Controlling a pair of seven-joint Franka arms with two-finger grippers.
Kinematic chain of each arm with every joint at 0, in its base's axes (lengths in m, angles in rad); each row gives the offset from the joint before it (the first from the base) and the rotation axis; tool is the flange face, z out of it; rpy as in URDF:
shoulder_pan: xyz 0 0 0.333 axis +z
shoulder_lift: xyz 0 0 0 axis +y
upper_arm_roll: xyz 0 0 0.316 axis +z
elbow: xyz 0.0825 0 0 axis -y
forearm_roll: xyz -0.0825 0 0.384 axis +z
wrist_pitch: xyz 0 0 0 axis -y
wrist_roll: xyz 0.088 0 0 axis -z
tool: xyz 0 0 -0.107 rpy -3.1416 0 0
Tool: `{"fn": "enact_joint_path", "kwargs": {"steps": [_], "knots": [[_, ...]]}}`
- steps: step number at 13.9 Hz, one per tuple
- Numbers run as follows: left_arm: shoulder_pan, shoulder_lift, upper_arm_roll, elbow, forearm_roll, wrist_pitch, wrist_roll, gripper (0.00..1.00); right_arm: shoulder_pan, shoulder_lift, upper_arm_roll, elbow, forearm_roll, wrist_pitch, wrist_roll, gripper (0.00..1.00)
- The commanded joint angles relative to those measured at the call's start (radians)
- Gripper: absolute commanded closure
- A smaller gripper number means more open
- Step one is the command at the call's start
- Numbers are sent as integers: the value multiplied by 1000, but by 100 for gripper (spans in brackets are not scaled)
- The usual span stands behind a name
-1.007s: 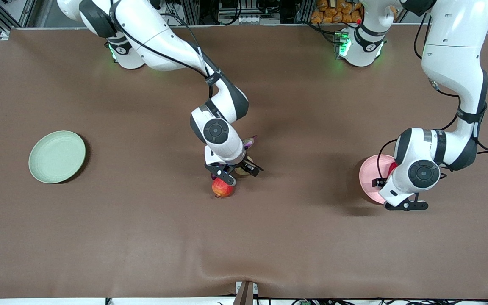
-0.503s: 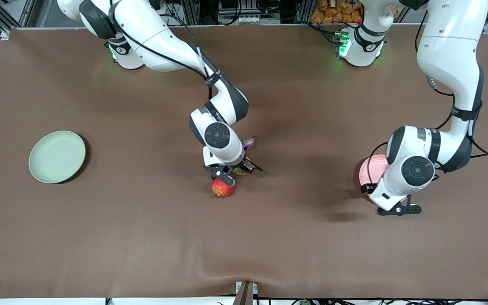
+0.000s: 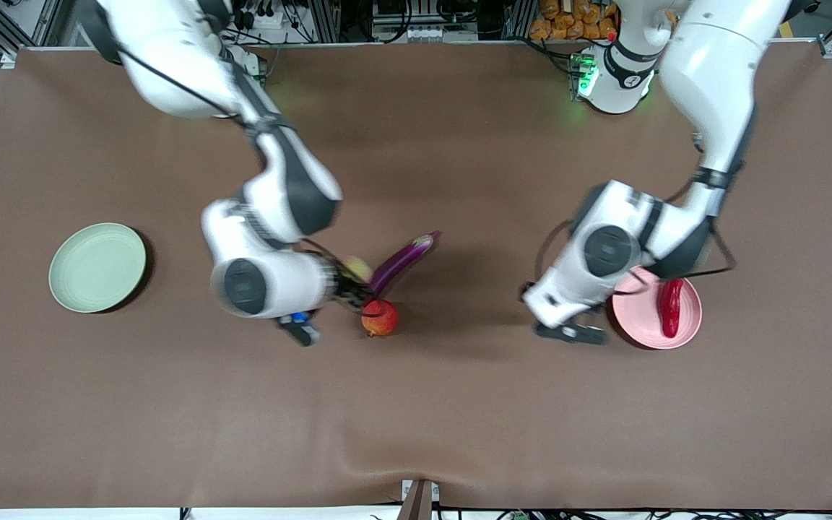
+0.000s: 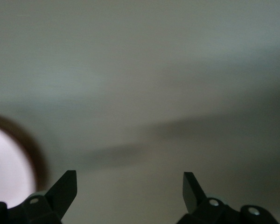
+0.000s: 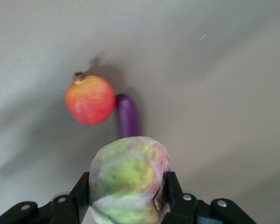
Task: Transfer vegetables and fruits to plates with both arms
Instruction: 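Carry the peach to the green plate while the left gripper grasps the eggplant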
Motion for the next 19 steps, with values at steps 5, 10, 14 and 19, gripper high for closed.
{"fn": "enact_joint_path", "kwargs": {"steps": [5, 10, 14, 19], "knots": [[-292, 111, -47, 101, -28, -8, -176, 0, -223, -278, 8, -365, -174, -119, -491, 100], [-497, 219, 89, 189, -25, 10, -300, 0, -405, -350, 7, -563, -292, -30, -825, 100], [-535, 280, 142, 209, -22, 95, -326, 0, -546, -342, -38, -696, -315, 139, -1146, 100], [-560, 296, 160, 221, -23, 98, -453, 95, -606, -229, -165, -715, -392, 424, -1478, 100]]}}
